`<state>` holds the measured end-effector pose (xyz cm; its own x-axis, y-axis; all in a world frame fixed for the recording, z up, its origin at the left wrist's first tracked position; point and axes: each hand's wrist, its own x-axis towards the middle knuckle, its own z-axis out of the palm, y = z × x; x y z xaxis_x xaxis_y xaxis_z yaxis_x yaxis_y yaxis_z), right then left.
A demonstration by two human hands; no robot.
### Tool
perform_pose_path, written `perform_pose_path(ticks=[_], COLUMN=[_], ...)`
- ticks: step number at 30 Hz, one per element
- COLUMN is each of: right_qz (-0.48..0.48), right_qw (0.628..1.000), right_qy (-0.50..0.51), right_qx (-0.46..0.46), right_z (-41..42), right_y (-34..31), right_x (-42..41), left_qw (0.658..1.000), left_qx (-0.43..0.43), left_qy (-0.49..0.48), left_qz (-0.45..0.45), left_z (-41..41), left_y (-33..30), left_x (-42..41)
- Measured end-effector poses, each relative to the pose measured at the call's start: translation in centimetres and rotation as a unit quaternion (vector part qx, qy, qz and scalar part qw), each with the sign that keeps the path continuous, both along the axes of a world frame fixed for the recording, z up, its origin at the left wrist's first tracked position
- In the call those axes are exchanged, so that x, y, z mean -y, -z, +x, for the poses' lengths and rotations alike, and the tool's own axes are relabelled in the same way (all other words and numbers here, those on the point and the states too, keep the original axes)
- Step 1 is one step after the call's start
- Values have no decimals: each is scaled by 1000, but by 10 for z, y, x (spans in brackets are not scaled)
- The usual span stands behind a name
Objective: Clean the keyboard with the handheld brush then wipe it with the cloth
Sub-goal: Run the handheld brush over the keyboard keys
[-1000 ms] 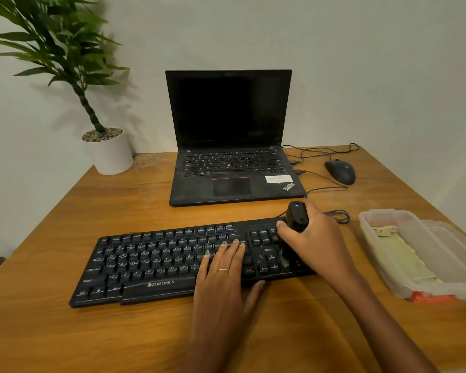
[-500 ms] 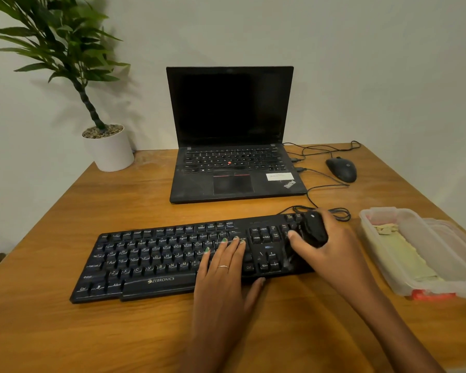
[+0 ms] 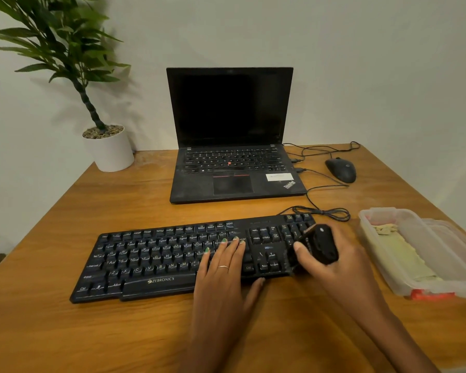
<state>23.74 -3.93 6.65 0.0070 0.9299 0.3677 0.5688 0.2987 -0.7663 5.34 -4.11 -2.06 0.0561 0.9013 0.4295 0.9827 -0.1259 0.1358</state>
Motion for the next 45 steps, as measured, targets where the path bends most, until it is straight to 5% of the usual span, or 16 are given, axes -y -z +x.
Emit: perform_pose_path(ticks=[10, 14, 18, 22, 26, 30, 35, 45], right_qz=[20, -26, 17, -62, -26, -65, -161, -239], right_qw=[999, 999, 998, 998, 996, 989, 929, 855], right_qy=[36, -21, 62, -19, 46, -83, -318, -416], right_qx=[7, 36, 11, 25, 67, 102, 97, 198], right_z=[3, -7, 1, -15, -9, -12, -5, -14], right_y=[-3, 0, -3, -5, -10, -17, -32, -54], right_x=[-5, -1, -13, -11, -36, -52, -79, -106], left_qw=[1000, 1000, 1000, 1000, 1000, 1000, 999, 1000], left_qx=[6, 11, 1, 5, 0, 8, 18, 16], left_qy=[0, 2, 0, -2, -3, -6, -3, -3], left_qz=[-10, 0, 1, 2, -11, -12, -27, -21], left_z=[0, 1, 1, 1, 1, 1, 1, 1], left_y=[1, 1, 0, 0, 0, -2, -1, 0], left_x=[0, 0, 0, 1, 1, 2, 3, 2])
